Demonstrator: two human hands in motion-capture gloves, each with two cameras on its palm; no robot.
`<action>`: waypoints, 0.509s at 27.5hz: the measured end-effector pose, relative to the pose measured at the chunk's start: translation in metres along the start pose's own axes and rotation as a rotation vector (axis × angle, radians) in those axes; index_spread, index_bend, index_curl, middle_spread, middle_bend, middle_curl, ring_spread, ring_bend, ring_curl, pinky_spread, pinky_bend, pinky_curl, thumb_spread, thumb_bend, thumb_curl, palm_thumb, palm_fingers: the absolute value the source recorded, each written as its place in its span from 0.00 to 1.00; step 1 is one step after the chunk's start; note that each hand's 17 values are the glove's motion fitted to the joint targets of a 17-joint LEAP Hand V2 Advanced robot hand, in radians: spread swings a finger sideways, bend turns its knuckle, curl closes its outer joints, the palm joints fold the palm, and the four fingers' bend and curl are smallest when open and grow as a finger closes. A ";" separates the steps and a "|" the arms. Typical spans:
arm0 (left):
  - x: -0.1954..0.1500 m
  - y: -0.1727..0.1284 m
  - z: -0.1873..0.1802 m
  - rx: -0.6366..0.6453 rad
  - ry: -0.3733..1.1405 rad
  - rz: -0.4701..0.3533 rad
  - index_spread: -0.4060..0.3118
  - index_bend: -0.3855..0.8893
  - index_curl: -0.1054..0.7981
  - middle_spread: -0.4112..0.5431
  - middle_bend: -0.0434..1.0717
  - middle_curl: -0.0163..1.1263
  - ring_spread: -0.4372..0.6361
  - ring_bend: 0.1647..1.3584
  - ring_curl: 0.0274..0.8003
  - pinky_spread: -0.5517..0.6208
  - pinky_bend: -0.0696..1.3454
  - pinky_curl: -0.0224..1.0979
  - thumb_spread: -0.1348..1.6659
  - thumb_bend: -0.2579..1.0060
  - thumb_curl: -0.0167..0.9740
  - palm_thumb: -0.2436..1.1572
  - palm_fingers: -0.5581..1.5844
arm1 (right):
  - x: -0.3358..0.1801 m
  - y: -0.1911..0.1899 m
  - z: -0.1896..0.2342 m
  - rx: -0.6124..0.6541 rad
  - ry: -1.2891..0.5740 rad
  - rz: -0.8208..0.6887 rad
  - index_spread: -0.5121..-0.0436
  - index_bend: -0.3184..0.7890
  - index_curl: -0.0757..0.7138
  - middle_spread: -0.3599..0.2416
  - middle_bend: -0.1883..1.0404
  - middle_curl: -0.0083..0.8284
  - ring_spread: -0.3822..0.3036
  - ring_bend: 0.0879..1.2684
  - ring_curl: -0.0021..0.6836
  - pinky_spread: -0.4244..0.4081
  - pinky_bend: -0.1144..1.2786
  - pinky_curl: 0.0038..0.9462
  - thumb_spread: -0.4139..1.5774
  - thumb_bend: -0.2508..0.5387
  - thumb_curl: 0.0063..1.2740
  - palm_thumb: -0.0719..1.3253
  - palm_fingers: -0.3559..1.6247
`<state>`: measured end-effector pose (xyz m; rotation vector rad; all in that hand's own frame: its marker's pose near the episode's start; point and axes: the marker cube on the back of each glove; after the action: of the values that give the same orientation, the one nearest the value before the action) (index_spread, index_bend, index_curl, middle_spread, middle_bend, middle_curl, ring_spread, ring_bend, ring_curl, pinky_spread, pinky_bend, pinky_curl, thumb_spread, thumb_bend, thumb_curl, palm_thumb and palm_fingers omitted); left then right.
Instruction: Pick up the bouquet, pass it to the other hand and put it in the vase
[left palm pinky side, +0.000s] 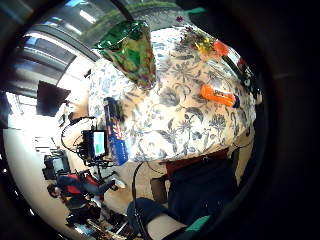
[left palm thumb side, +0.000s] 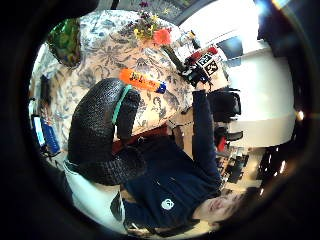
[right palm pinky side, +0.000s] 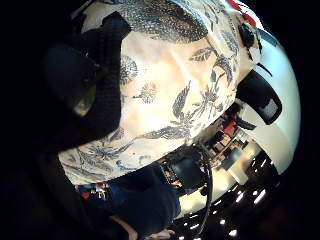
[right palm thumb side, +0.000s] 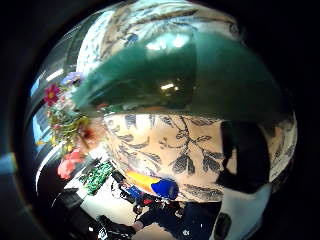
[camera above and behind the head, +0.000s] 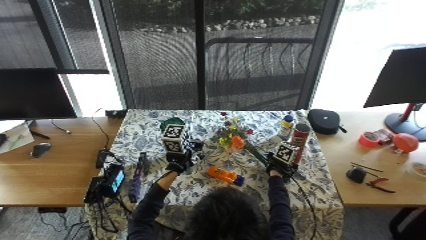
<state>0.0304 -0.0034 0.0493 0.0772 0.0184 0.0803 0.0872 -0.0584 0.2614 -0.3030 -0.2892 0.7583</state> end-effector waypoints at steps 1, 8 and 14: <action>0.000 0.001 -0.001 0.000 0.000 0.001 0.40 0.45 0.59 0.54 0.19 0.28 0.67 0.17 0.33 0.80 0.18 0.28 0.74 0.19 0.31 0.44 0.44 | -0.001 0.000 0.002 -0.001 0.016 0.015 0.69 0.47 0.32 0.48 0.45 0.52 0.39 0.43 0.52 0.72 0.43 0.34 0.75 0.41 0.31 0.72 0.50; -0.001 0.004 -0.001 -0.019 0.003 -0.004 0.40 0.45 0.59 0.54 0.19 0.29 0.68 0.18 0.33 0.80 0.18 0.28 0.74 0.19 0.31 0.44 0.44 | 0.005 0.003 0.006 0.090 0.006 0.179 0.64 0.68 0.46 0.38 0.52 0.58 0.28 0.32 0.49 0.72 0.27 0.28 0.76 0.51 0.35 0.85 0.63; -0.003 0.000 0.001 -0.028 0.015 -0.004 0.40 0.45 0.59 0.54 0.19 0.29 0.69 0.18 0.33 0.80 0.18 0.28 0.74 0.19 0.31 0.44 0.44 | 0.011 -0.003 0.006 0.267 -0.194 0.180 0.61 0.71 0.55 0.27 0.55 0.61 0.20 0.40 0.56 0.51 0.17 0.24 0.78 0.51 0.35 0.87 0.71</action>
<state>0.0280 -0.0037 0.0507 0.0482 0.0320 0.0766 0.0944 -0.0510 0.2699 -0.0023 -0.3422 0.9951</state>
